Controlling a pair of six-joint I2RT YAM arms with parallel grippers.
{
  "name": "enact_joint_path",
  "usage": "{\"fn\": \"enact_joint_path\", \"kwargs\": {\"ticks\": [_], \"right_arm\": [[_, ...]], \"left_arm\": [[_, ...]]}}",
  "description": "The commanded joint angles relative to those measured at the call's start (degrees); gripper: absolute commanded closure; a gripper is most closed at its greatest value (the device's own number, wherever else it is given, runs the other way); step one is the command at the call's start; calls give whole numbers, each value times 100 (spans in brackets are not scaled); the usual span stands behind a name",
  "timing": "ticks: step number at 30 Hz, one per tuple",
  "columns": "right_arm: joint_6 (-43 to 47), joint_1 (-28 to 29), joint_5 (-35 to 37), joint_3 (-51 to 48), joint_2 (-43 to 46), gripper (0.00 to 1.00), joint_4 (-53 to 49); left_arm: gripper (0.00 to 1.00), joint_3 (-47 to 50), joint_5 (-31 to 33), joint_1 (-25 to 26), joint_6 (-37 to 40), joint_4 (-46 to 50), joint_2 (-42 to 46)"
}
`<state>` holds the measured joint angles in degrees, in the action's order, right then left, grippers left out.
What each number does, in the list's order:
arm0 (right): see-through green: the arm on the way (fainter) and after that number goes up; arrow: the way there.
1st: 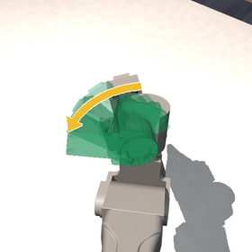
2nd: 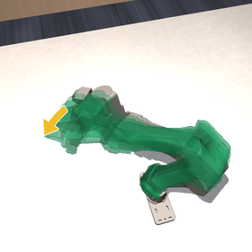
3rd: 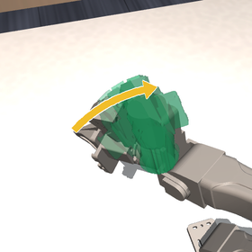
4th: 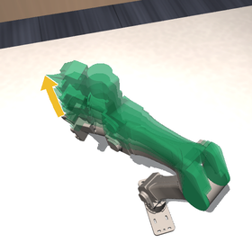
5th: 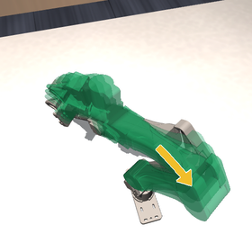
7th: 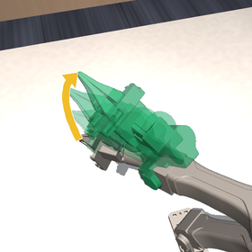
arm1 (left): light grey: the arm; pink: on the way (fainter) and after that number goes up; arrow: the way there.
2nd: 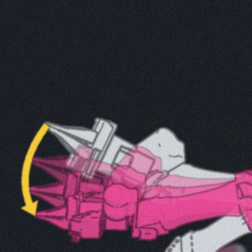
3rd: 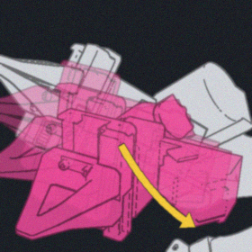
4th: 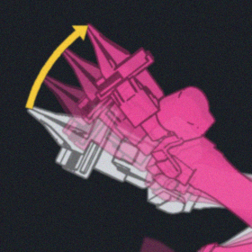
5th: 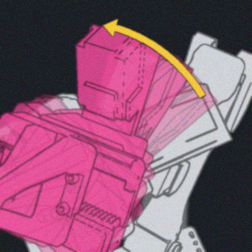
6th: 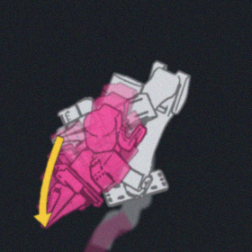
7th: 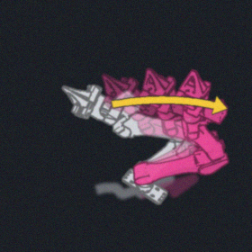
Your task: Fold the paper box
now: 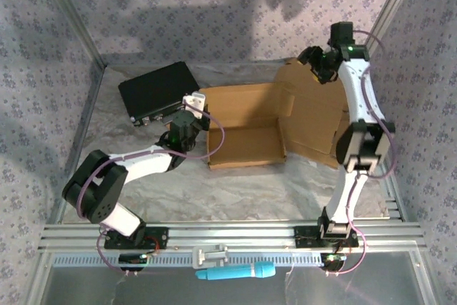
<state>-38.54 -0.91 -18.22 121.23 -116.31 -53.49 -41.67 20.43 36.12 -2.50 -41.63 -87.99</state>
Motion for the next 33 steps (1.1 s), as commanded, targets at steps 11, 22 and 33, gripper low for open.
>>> {"fn": "enact_joint_path", "kwargs": {"ticks": [11,22,33], "right_arm": [[27,385,-1804,-384,58,34,-1233],[-539,519,-2193,-1830,897,37,-806],[-1354,824,-2240,-2910,1514,42,-223]], "left_arm": [[90,-736,-746,-484,125,111,-550],[90,-746,-733,-483,-173,73,-623],[89,-562,-513,-278,-1095,102,-415]]}}
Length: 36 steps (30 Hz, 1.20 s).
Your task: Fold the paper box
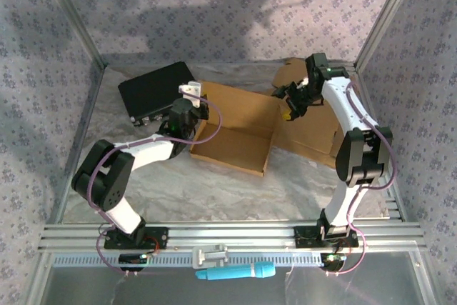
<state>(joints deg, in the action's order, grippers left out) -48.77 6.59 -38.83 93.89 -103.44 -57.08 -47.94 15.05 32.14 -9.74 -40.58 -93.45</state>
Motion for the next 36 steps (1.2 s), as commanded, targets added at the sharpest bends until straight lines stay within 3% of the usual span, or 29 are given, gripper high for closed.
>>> {"fn": "enact_joint_path", "kwargs": {"ticks": [1,26,36], "right_arm": [[-397,92,-172,-258,278,41,166],[-1430,575,18,-1698,1262,45,1048],[-1563,528,-51,-1349,1151,46,1020]], "left_arm": [[89,85,41,138,-419,-8,139],[89,944,226,292,-1440,46,599],[91,67,163,275,-1845,1577,776]]}}
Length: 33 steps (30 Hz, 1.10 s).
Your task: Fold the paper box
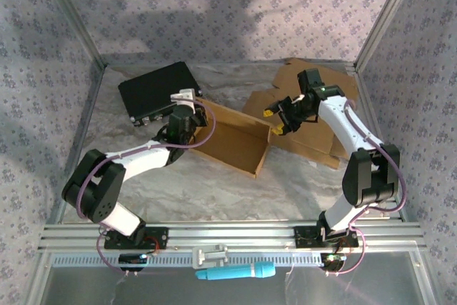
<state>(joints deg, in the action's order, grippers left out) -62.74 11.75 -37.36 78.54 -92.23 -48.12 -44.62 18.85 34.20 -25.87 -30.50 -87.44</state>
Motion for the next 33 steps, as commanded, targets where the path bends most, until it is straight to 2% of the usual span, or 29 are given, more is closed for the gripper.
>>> {"fn": "enact_joint_path", "kwargs": {"ticks": [1,8,16,24,33], "right_arm": [[-161,-9,-209,197,21,46,112],[-28,-158,-277,450,-102,43,-175],[-110,-195,-457,111,8,35,-344],[-525,-189,-508,-136,31,34,89],[-546,-381,-669,53,-15,32,-63]], "left_arm": [[91,-360,-234,54,-242,719,168],[92,-893,-338,-41,-322,1547,37],[93,-846,-328,-36,-384,1544,29],[94,-869,-448,-36,-495,1519,-24],[95,-1771,-584,-45,-727,2735,-242]]}}
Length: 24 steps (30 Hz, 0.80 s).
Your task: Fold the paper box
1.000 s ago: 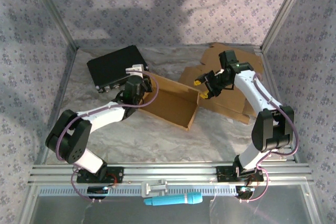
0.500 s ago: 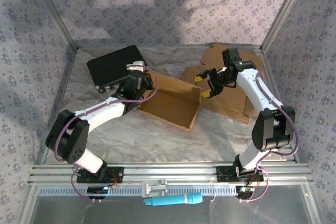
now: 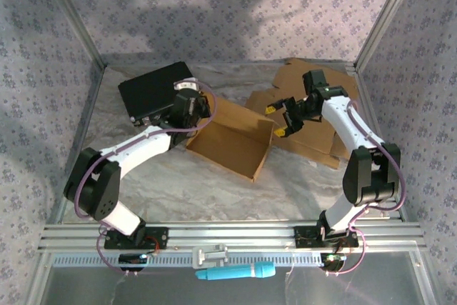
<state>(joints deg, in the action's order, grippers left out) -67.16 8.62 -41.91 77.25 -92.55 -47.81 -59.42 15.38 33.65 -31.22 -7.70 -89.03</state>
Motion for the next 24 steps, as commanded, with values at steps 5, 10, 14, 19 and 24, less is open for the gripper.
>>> {"fn": "enact_joint_path", "kwargs": {"ticks": [5,10,14,19,24], "right_arm": [[-279,-73,-392,-25,37,30,17],[-648,-46,-494,-284,117,29,253],[-708,-69,-499,-427,189,25,158],[-1146,-60,-573,-747,306,24,443],[-1651,-59,-586,-843,351,22,692]], "left_arm": [[95,-250,-316,-16,-287,464,-142],[95,-133,-347,-12,-322,345,-131],[95,-62,-349,-13,-357,288,-116],[96,-4,-342,1,-384,244,-96],[96,43,-342,16,-414,238,-57]]}}
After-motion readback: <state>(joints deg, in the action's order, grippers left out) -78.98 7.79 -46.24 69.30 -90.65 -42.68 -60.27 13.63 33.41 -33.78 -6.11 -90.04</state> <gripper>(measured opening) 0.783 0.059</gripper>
